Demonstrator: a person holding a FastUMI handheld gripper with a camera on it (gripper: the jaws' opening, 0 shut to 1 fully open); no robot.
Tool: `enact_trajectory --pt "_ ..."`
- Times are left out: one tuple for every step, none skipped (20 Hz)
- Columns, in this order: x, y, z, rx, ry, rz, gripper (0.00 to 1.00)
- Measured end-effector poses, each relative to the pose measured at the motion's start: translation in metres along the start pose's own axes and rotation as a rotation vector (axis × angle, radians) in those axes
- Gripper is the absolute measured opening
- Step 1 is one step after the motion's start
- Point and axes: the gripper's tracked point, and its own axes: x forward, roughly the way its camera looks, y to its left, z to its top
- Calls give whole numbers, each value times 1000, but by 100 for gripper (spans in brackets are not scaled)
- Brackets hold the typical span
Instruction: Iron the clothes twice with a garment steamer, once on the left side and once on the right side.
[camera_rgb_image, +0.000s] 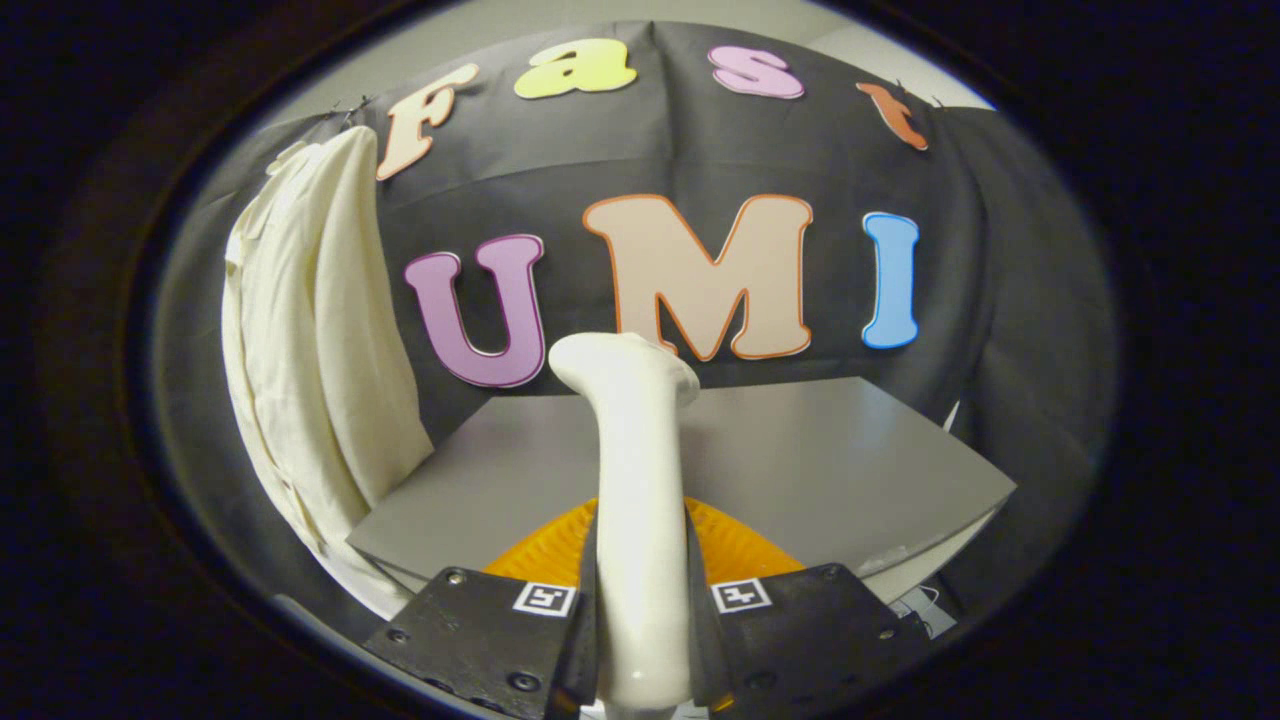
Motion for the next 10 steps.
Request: enact_trajectory --pt "-10 2 -6 20 18 -13 35" --pt "-20 8 -9 40 19 -20 35" --pt "-30 14 -12 44 22 -27 35" --pt "-43 21 -13 44 15 -37 35" --pt "-57 31 -12 46 -1 -38 36" --pt "-71 42 -14 48 -11 -32 36" --pt "-85 53 -16 50 -18 -29 36" --pt "-100 64 -18 43 -29 -31 36" --pt "-112 72 -20 38 -31 -33 35" --pt "-125 81 -24 44 -31 -31 35"
